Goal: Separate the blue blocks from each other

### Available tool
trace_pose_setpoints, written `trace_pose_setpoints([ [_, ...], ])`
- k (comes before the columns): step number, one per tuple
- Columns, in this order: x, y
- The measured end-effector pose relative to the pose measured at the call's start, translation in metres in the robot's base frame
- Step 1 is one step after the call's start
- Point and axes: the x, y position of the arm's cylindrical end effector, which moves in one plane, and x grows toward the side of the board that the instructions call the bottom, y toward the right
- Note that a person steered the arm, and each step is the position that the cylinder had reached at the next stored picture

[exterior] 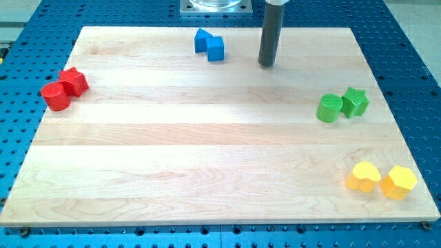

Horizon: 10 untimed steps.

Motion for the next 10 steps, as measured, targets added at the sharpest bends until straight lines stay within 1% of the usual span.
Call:
trace_pose_setpoints([
  [7,0.000,0.005],
  [9,0.018,0.008],
  [10,0.018,0.024],
])
